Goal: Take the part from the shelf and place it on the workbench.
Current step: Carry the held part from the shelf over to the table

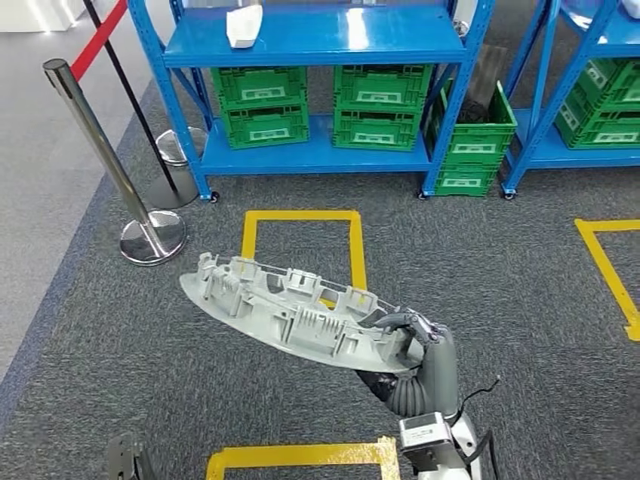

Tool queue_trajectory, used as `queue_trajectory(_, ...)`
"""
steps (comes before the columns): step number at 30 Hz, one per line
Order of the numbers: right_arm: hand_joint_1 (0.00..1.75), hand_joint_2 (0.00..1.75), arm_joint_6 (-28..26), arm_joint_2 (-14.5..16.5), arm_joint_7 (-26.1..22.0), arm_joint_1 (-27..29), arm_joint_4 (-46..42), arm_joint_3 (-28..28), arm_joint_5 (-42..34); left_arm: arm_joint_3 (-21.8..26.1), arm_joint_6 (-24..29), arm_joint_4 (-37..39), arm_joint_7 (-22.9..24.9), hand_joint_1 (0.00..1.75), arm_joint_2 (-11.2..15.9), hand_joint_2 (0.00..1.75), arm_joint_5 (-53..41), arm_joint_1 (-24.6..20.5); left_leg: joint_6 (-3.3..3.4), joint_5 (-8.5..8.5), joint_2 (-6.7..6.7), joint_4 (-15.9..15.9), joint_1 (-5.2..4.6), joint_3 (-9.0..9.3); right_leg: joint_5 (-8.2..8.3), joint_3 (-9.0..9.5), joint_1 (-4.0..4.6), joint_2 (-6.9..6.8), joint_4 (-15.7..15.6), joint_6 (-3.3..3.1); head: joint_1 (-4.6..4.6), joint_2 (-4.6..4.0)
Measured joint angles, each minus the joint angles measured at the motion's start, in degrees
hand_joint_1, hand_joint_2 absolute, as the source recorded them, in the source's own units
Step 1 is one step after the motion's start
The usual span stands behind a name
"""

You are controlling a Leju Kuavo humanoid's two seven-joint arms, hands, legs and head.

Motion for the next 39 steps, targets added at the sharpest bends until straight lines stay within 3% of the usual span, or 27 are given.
queue_trajectory(1,1.75,1.75,0.03,-0.03,-0.02,-0.1,0.12,-0.01,-0.04,0.0,0.03,-0.02,-0.03,0.0,-0.03,0.0,0.26,0.04,0.31,0.85,0.14,-0.3,0.17,-0.78,-2.36,-0.83,0.02,0.1,1.74,0.24,0.14,0.0)
queue_trajectory(3,1.75,1.75,0.09,-0.09,-0.03,-0.23,0.43,0.0,-0.12,-0.03,0.06,-0.04,-0.09,0.0,-0.07,0.0,0.61,0.11,0.63,2.26,0.26,-0.23,0.11,-2.61,-8.04,-2.47,-0.14,0.13,8.08,0.71,0.48,-0.01)
queue_trajectory(4,1.75,1.75,0.12,-0.11,-0.03,-0.26,0.61,0.01,-0.14,-0.04,0.08,-0.04,-0.11,0.0,-0.07,0.0,0.77,0.18,0.62,2.93,0.32,-0.11,0.08,-3.59,-9.47,-2.91,-0.21,0.11,11.57,0.91,0.56,-0.01)
queue_trajectory(5,1.75,1.75,0.15,-0.14,-0.03,-0.26,0.77,0.02,-0.16,-0.06,0.09,-0.04,-0.14,0.0,-0.06,0.0,0.88,0.21,0.55,3.62,0.37,0.06,0.05,-4.61,-9.31,-2.79,-0.28,0.1,14.11,1.08,0.59,-0.01)
queue_trajectory(6,1.75,1.75,0.16,-0.16,-0.03,-0.26,0.93,0.02,-0.17,-0.07,0.11,-0.04,-0.16,0.0,-0.06,0.0,0.97,0.22,0.44,4.22,0.43,0.3,0.04,-5.64,-7.86,-1.96,-0.34,0.1,14.98,1.2,0.61,-0.01)
queue_trajectory(7,1.75,1.75,0.18,-0.18,-0.03,-0.27,1.04,0.03,-0.18,-0.07,0.13,-0.04,-0.19,0.0,-0.06,0.0,1.02,0.22,0.28,4.71,0.46,0.61,0.05,-6.64,-5.8,-0.21,-0.41,0.08,13.81,1.25,0.61,-0.01)
queue_trajectory(8,1.75,1.75,0.19,-0.19,-0.03,-0.3,1.1,0.03,-0.18,-0.08,0.13,-0.04,-0.22,0.0,-0.07,0.0,1.06,0.22,0.08,5.15,0.46,1.05,0.05,-7.52,-4.42,2.52,-0.48,0.05,10.71,1.23,0.62,-0.01)
queue_trajectory(10,1.75,1.75,0.24,-0.21,-0.04,-0.47,1.15,0.04,-0.17,-0.13,0.18,-0.05,-0.32,0.0,-0.07,0.0,1.15,0.25,-0.44,5.84,0.4,1.99,-0.1,-8.78,-5.44,9.02,-0.46,-0.06,1.88,0.86,0.63,0.0)
queue_trajectory(11,1.75,1.75,0.3,-0.23,-0.07,-0.58,1.18,0.05,-0.17,-0.16,0.22,-0.06,-0.38,0.0,-0.05,0.0,1.29,0.28,-0.71,6.21,0.38,2.32,-0.12,-9.07,-6.74,11.05,-0.38,-0.08,-1.43,0.53,0.61,0.0)
queue_trajectory(12,1.75,1.75,0.39,-0.25,-0.14,-0.67,1.22,0.05,-0.18,-0.21,0.28,-0.07,-0.45,0.0,-0.05,0.0,1.49,0.32,-1.01,6.59,0.37,2.44,-0.11,-9.24,-7.66,11.98,-0.22,-0.08,-3.26,0.15,0.58,0.01)
queue_trajectory(14,1.75,1.75,0.58,-0.28,-0.3,-0.76,1.33,0.06,-0.25,-0.38,0.44,-0.08,-0.56,0.0,-0.04,0.0,2.03,0.5,-1.65,6.96,0.36,2.55,0.11,-9.42,-7.34,11.37,-0.17,-0.14,-3.64,-0.73,0.54,0.01)
queue_trajectory(16,1.75,1.75,0.74,-0.28,-0.41,-0.79,1.39,0.07,-0.32,-0.66,0.58,-0.08,-0.6,0.0,-0.05,0.0,2.59,0.79,-2.43,4.13,0.23,4.99,0.31,-10.3,-6.47,10.75,-0.35,-0.27,-3.7,-1.59,0.32,0.0)
queue_trajectory(18,1.75,1.75,0.84,-0.28,-0.47,-0.81,1.46,0.08,-0.32,-0.99,0.65,-0.08,-0.6,0.0,-0.05,0.0,3.02,0.96,-3.12,-1.21,0.13,11.87,0.58,-12.38,-5.63,10.15,-0.44,-0.36,-3.62,-2.04,0.01,-0.01)
queue_trajectory(19,1.75,1.75,0.87,-0.28,-0.49,-0.83,1.54,0.09,-0.32,-1.13,0.67,-0.08,-0.6,0.0,-0.04,0.0,3.25,1.01,-3.35,-3.08,0.12,15.63,0.72,-13.37,-5.26,9.83,-0.44,-0.39,-3.51,-2.08,-0.05,-0.01)
queue_trajectory(20,1.75,1.75,0.9,-0.28,-0.5,-0.84,1.67,0.09,-0.32,-1.26,0.69,-0.08,-0.6,0.0,-0.04,0.0,3.44,1.06,-3.5,-3.79,0.12,18.16,0.84,-13.76,-4.97,9.51,-0.45,-0.41,-3.34,-2.03,-0.07,-0.01)
queue_trajectory(21,1.75,1.75,0.92,-0.29,-0.51,-0.85,1.83,0.09,-0.31,-1.38,0.72,-0.08,-0.6,0.0,-0.03,0.0,3.63,1.11,-3.58,-3.27,0.12,18.55,0.95,-13.21,-4.78,9.12,-0.47,-0.46,-3.13,-1.95,-0.07,-0.01)
queue_trajectory(22,1.75,1.75,0.93,-0.3,-0.5,-0.84,1.97,0.1,-0.3,-1.48,0.73,-0.09,-0.6,0.0,-0.01,0.0,3.77,1.16,-3.57,-1.83,0.15,16.71,1.05,-11.68,-4.72,8.85,-0.5,-0.57,-2.89,-1.84,-0.07,-0.01)
queue_trajectory(24,1.75,1.75,0.98,-0.31,-0.5,-0.91,2.18,0.12,-0.27,-1.63,0.74,-0.1,-0.6,0.0,0.01,0.0,3.95,1.18,-3.3,1.19,0.66,9.59,1.05,-7.3,-4.92,8.51,-0.44,-0.93,-2.36,-1.49,-0.08,-0.01)
queue_trajectory(26,1.75,1.75,1.04,-0.31,-0.5,-1.08,2.31,0.21,-0.19,-1.86,0.78,-0.1,-0.61,0.0,0.01,0.0,4.15,1.16,-2.64,1.98,1.19,4.87,0.76,-4.86,-5.06,8.19,-0.22,-1.28,-1.96,-0.98,-0.07,-0.01)
queue_trajectory(29,1.75,1.75,1.2,-0.31,-0.5,-1.29,2.39,0.4,-0.03,-2.38,0.91,-0.11,-0.62,0.0,0.0,0.0,4.45,1.19,-1.38,1.44,0.72,3.39,0.73,-4.9,-5.21,7.53,-0.1,-1.93,-1.67,-0.03,-0.05,0.01)
queue_trajectory(31,1.75,1.75,1.4,-0.33,-0.5,-1.5,2.5,0.49,0.03,-2.64,1.03,-0.12,-0.63,0.0,-0.03,0.0,4.71,1.19,-0.62,1.66,0.22,2.88,0.96,-5.06,-7.03,6.24,-0.13,-1.5,0.57,0.57,0.16,0.0)
queue_trajectory(34,1.75,1.75,1.76,-0.39,-0.52,-1.75,2.91,0.63,0.09,-2.95,1.2,-0.13,-0.65,0.0,-0.04,0.0,5.02,1.22,0.06,2.1,-0.43,2.77,0.76,-5.53,-12.23,1.11,-0.16,-0.3,11.48,0.81,0.5,0.01)
queue_trajectory(35,1.75,1.75,1.84,-0.44,-0.53,-1.73,3.09,0.7,0.09,-3.02,1.26,-0.13,-0.65,0.0,-0.04,0.0,5.12,1.25,0.17,2.2,-0.71,2.8,0.61,-5.66,-12.89,-0.29,-0.15,-0.18,14.33,0.77,0.5,0.01)
queue_trajectory(36,1.75,1.75,1.87,-0.5,-0.52,-1.7,3.27,0.76,0.09,-3.04,1.29,-0.13,-0.65,0.0,-0.04,0.0,5.18,1.28,0.24,2.27,-1.04,2.83,0.47,-5.74,-12.36,-0.69,-0.14,-0.11,15.03,0.65,0.5,0.0)
queue_trajectory(37,1.75,1.75,1.87,-0.56,-0.52,-1.68,3.4,0.81,0.09,-3.06,1.32,-0.13,-0.65,0.0,-0.04,0.0,5.22,1.29,0.26,2.32,-1.47,2.87,0.34,-5.76,-10.75,0.02,-0.12,0.04,13.42,0.44,0.5,0.0)
queue_trajectory(39,1.75,1.75,1.9,-0.66,-0.52,-1.73,3.54,0.86,0.09,-3.14,1.33,-0.13,-0.64,0.0,-0.09,0.0,5.24,1.28,0.16,2.43,-2.35,2.99,0.11,-5.78,-6.6,3.53,-0.08,1.24,5.96,-0.28,0.48,0.0)
